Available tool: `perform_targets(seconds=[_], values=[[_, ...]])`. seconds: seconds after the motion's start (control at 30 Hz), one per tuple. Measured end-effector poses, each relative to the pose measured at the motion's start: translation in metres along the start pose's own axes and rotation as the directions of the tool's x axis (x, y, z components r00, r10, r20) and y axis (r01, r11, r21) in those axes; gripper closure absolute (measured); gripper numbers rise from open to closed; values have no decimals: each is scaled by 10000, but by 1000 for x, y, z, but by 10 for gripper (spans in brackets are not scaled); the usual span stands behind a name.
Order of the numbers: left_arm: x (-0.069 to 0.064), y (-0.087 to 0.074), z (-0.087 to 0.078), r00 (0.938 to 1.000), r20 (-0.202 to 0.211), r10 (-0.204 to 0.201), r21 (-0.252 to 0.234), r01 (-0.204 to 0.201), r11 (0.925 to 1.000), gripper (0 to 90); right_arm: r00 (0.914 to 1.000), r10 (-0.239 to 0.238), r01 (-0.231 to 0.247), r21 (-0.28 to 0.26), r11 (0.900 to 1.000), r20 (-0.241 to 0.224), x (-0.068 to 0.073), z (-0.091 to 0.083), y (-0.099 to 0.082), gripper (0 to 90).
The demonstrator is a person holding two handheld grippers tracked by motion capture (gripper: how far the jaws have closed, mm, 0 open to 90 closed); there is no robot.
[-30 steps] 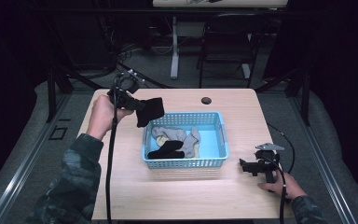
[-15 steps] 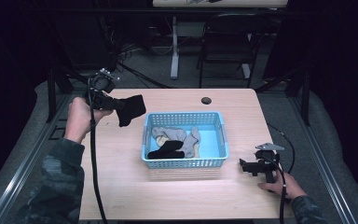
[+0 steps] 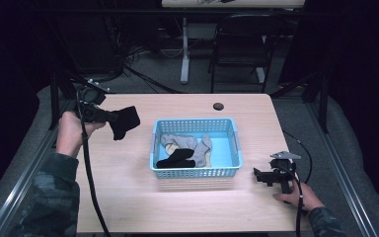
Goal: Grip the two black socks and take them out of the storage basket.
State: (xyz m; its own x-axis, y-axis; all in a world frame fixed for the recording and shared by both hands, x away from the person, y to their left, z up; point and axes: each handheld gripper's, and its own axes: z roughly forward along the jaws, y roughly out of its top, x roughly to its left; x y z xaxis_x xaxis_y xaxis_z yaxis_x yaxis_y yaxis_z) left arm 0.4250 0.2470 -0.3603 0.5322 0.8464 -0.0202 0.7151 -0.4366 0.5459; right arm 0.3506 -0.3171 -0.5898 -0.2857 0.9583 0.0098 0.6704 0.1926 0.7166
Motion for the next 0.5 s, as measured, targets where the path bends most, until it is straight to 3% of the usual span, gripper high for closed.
perform_targets(seconds=[0.5], values=[[32,-28,17,9940,-141,-1088,327,1092,9935,844,10000,6,-6,3,10000,1,0,0,0,0]])
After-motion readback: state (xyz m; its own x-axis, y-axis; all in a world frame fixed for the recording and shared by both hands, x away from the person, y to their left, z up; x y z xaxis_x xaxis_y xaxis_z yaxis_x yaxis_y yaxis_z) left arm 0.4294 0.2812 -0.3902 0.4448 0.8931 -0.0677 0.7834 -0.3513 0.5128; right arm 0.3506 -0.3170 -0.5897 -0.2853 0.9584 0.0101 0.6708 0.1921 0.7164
